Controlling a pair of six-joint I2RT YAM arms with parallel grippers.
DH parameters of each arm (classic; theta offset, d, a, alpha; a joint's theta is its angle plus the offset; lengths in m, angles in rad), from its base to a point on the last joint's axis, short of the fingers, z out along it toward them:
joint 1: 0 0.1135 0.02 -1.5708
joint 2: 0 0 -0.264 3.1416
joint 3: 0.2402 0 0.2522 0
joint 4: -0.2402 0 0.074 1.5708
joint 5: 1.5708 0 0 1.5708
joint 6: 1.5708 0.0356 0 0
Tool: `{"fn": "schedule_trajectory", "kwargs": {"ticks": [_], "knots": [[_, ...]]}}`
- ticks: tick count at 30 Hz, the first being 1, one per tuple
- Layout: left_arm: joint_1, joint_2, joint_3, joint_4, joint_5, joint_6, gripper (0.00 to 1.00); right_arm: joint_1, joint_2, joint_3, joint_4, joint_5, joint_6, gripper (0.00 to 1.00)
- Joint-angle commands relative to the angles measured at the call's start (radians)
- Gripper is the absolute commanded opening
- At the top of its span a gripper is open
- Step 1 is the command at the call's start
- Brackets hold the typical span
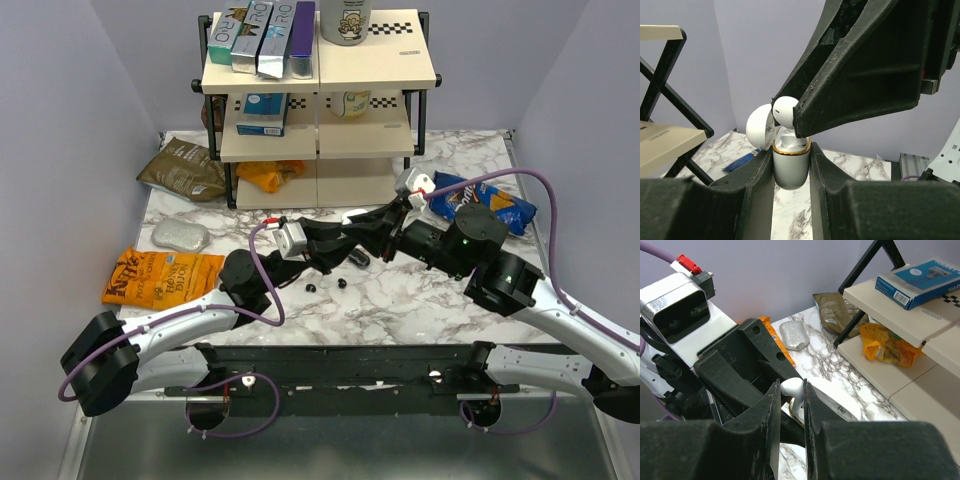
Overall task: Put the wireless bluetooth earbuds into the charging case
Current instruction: Place the earbud in the charging case.
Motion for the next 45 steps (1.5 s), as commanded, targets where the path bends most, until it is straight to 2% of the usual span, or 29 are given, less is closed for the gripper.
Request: {"fn": "schedule_trajectory", "kwargs": {"ticks": [1, 34, 35, 36, 39, 42, 45], "knots": [[0.004, -0.003, -0.008, 0.091, 0.020, -0.014, 0.00, 0.009, -0.002, -0.025, 0.029, -0.003, 0.032, 0.01], [0.005, -0.016, -0.038, 0.147, 0.022, -0.042, 0.00, 0.009, 0.034, -0.053, 0.049, 0.051, 0.030, 0.01], [0.005, -0.016, -0.038, 0.147, 0.020, -0.040, 0.00, 0.009, 0.035, -0.048, 0.042, 0.045, 0.032, 0.02], [0.005, -0.016, -0.038, 0.147, 0.018, -0.039, 0.00, 0.009, 0.035, -0.048, 0.037, 0.043, 0.033, 0.17], [0.005, -0.020, -0.040, 0.142, 0.015, -0.032, 0.00, 0.011, 0.031, -0.046, 0.033, 0.061, 0.049, 0.42], [0.005, -0.022, -0.044, 0.143, 0.011, -0.034, 0.00, 0.009, 0.025, -0.040, 0.023, 0.074, 0.058, 0.50], [0.005, -0.020, -0.049, 0.150, 0.011, -0.036, 0.00, 0.009, 0.018, -0.036, 0.016, 0.106, 0.066, 0.52]]}}
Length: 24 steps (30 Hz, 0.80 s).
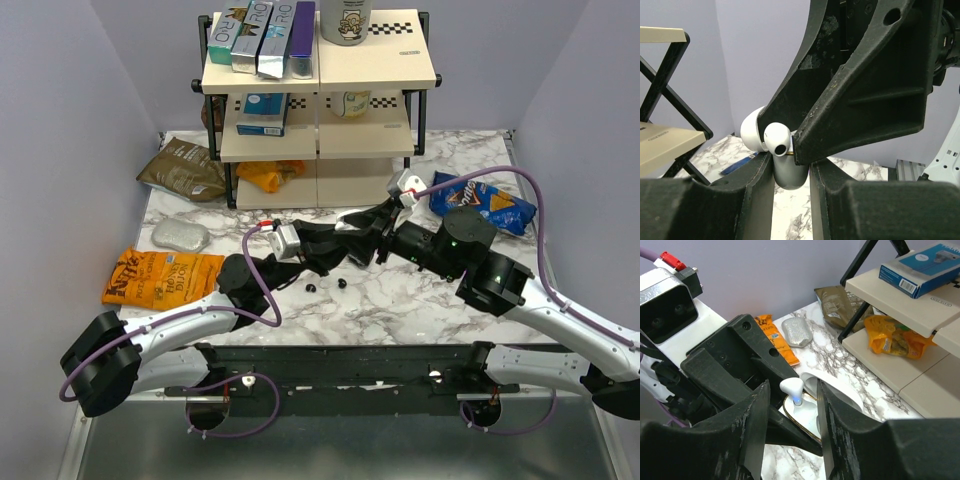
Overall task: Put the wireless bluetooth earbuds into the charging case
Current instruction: Place the earbud in the charging case.
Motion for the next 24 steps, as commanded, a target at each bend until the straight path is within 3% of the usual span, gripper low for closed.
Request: {"fn": "schedule_trajectory", "kwargs": {"ticks": [1, 10, 18, 24], "knots": [[-0.001, -0.019, -0.010, 0.078, 0.010, -0.002, 0.00, 0.003, -0.005, 0.004, -0.032, 0.065, 0.019, 0.53], [-0.001, -0.034, -0.038, 0.086, -0.013, -0.008, 0.00, 0.003, -0.113, 0.004, -0.082, 0.140, 0.040, 0.63], [-0.001, -0.042, -0.043, 0.080, -0.018, -0.019, 0.00, 0.003, -0.192, -0.027, -0.115, 0.206, 0.033, 0.65], [-0.001, -0.065, -0.064, 0.049, -0.047, -0.033, 0.00, 0.003, -0.191, -0.057, -0.142, 0.203, 0.050, 0.44]]}}
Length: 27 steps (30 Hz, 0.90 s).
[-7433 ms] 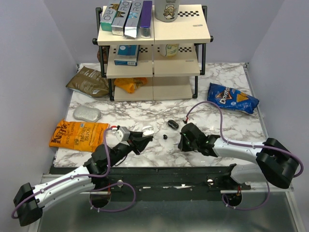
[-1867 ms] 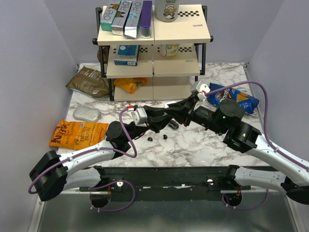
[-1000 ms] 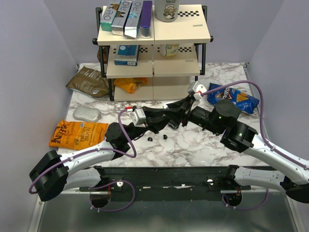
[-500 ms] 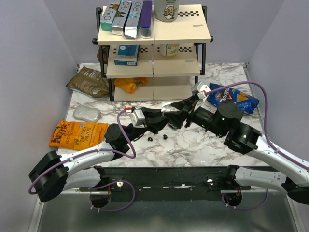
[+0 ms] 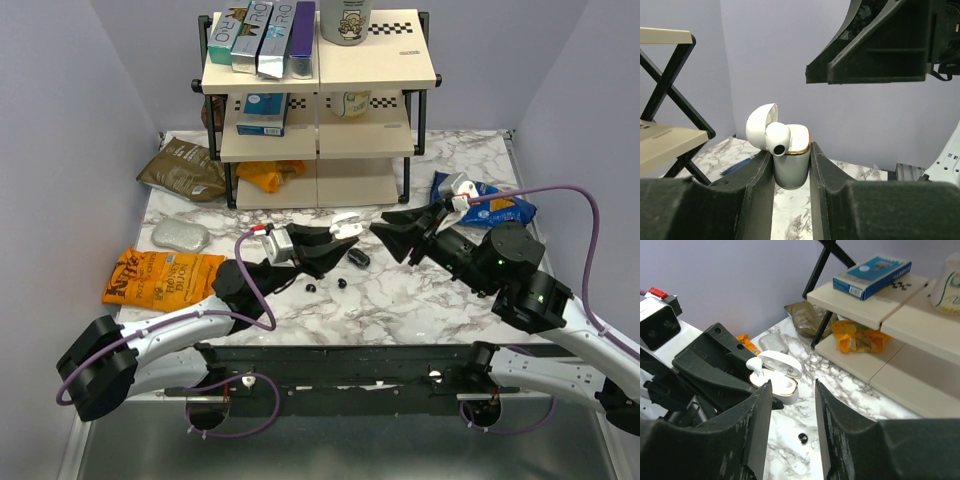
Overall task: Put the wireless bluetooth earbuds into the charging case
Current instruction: Place the earbud in the charging case.
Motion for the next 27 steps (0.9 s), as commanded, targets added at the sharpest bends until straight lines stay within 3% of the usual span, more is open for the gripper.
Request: {"fn": "schedule_trajectory", "kwargs": {"ticks": [1, 7, 12, 17, 27], "knots": [[-0.001, -0.049, -0.029, -0.007, -0.041, -0.014, 0.00, -0.001, -0.012, -0.043, -0.050, 0.053, 0.019, 0.41], [-0.001, -0.190, -0.045, -0.288, -0.159, 0.034, 0.00, -0.001, -0.034, -0.131, -0.112, 0.091, 0.046, 0.46], [-0.001, -0.242, -0.096, -0.299, -0.206, 0.047, 0.00, -0.001, 0.024, -0.062, -0.125, 0.062, 0.080, 0.56], [-0.001, -0.219, -0.058, -0.352, -0.224, 0.072, 0.00, 0.029, 0.106, 0.050, -0.156, 0.128, 0.073, 0.76], [-0.003, -0.153, -0.007, -0.326, -0.203, 0.086, 0.00, 0.092, 0.254, 0.193, -0.177, 0.195, 0.034, 0.81]]}}
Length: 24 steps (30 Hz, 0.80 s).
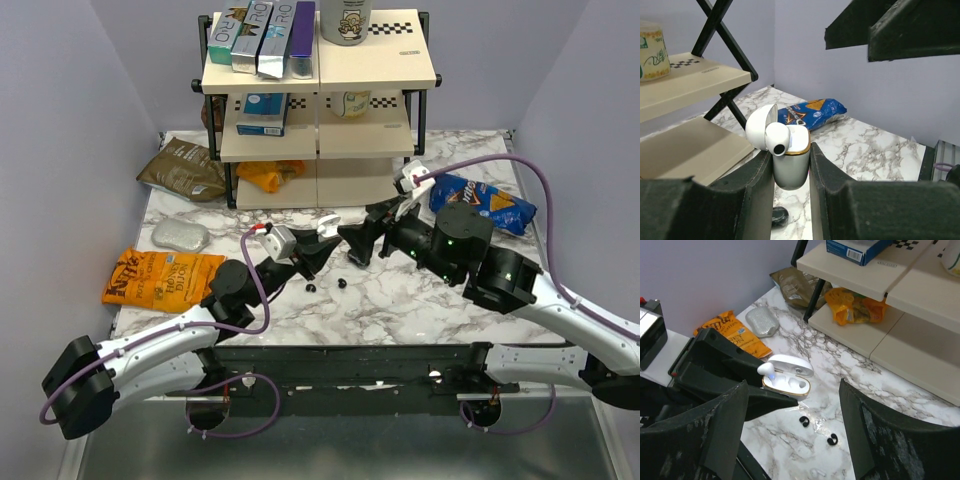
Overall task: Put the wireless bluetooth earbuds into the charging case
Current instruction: Place the earbud in the charging case, then adjust the earbud with the charging case.
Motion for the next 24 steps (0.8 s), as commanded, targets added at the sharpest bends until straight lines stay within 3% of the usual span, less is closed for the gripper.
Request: {"fn": "schedule_trajectory", "kwargs": {"ticks": [1, 24], "knots": [[-0.002, 0.018, 0.049, 0.019, 0.003, 0.021, 0.00, 0.017, 0.056, 0.042, -0.044, 0.053, -0.025, 0.82], [-0.008, 0.050, 0.069, 0.033, 0.047, 0.029, 0.00, 0.020, 0.168, 0.099, -0.046, 0.093, -0.038, 0.84]]}}
